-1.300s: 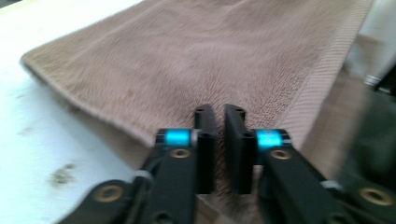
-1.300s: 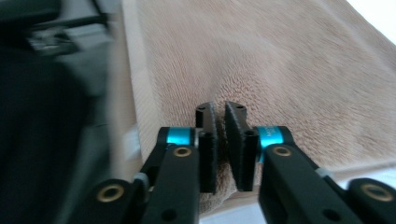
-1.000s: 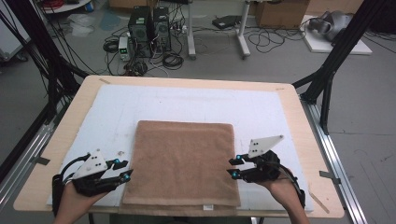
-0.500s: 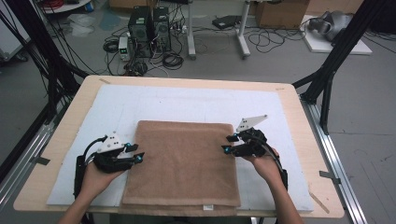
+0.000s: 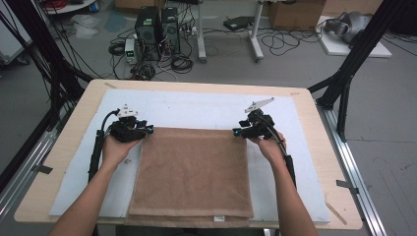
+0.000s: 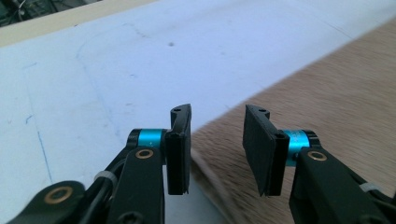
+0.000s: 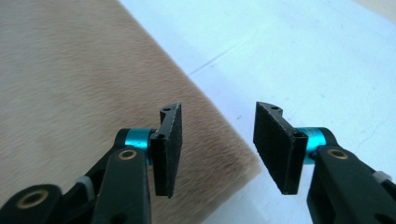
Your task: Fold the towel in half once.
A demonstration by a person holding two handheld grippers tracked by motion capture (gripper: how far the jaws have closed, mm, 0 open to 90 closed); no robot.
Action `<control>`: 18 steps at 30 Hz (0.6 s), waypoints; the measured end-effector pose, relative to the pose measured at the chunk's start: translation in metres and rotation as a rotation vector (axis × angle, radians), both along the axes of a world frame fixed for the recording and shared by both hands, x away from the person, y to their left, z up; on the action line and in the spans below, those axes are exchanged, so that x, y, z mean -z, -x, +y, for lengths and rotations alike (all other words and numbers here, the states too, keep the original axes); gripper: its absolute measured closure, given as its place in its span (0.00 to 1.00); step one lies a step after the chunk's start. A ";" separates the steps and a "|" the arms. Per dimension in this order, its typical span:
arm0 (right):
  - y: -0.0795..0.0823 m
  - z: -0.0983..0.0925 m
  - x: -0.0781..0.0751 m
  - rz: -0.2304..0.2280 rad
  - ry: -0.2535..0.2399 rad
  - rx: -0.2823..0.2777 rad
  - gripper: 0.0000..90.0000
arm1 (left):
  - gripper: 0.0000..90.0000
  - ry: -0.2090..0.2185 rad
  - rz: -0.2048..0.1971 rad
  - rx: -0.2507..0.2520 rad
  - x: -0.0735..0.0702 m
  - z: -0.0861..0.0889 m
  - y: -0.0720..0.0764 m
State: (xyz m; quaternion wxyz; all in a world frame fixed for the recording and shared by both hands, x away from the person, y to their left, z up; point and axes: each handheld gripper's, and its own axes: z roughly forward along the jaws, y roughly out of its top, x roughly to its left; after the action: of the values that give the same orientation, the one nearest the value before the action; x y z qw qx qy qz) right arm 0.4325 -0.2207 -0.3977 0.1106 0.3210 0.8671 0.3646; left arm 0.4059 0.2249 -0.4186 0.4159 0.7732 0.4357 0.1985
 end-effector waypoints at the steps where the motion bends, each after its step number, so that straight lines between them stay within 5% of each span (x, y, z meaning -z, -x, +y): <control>1: -0.003 0.000 0.003 0.000 0.001 0.001 0.57 | 0.64 0.006 0.018 -0.008 0.005 0.001 -0.003; 6: -0.012 0.000 0.023 0.096 0.026 0.008 0.48 | 0.52 -0.023 0.123 0.022 0.024 -0.004 -0.011; 11: -0.015 0.000 0.035 0.171 0.007 0.008 0.45 | 0.63 -0.035 0.123 0.049 0.024 -0.007 -0.010; 16: -0.013 0.003 0.033 0.236 -0.010 -0.052 0.80 | 0.86 -0.057 0.112 0.062 0.020 -0.008 -0.007; 18: -0.010 0.006 0.029 0.223 0.019 -0.080 0.86 | 0.94 -0.074 0.094 0.062 0.016 -0.009 -0.004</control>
State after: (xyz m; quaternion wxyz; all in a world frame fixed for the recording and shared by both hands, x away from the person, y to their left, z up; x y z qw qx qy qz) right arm 0.4426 -0.2143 -0.4263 0.0018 0.3237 0.8894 0.3227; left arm 0.4104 0.2156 -0.4349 0.3721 0.8096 0.4231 0.1648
